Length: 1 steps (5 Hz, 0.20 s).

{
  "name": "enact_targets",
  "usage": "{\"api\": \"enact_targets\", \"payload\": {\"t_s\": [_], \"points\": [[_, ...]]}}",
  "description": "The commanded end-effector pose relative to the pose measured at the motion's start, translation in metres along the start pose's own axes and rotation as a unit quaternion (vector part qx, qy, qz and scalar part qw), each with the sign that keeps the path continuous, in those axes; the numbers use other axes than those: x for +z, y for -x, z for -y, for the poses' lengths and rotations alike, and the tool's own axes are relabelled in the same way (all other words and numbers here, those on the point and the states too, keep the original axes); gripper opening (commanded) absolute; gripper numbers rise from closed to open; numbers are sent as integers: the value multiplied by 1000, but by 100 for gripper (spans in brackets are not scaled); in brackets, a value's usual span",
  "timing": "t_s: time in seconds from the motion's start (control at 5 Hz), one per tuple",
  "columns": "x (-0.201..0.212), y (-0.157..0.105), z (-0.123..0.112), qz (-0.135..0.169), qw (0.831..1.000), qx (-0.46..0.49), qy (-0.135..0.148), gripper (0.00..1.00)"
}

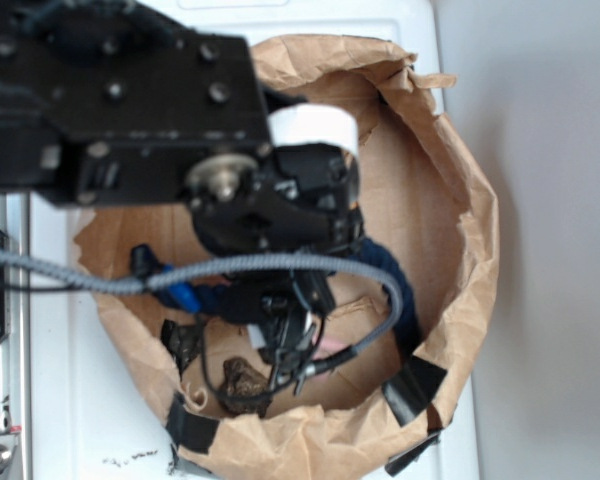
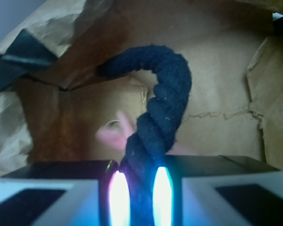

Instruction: Grab the blue rope.

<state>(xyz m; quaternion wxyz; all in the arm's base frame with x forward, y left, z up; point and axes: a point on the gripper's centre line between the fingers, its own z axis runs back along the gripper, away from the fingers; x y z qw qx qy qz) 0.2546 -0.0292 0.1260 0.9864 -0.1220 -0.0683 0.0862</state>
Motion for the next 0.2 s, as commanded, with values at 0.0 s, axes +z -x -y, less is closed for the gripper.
{"api": "enact_targets", "payload": {"t_s": [0.0], "points": [[29,-14,6,15,995,-51,-79,29]]}}
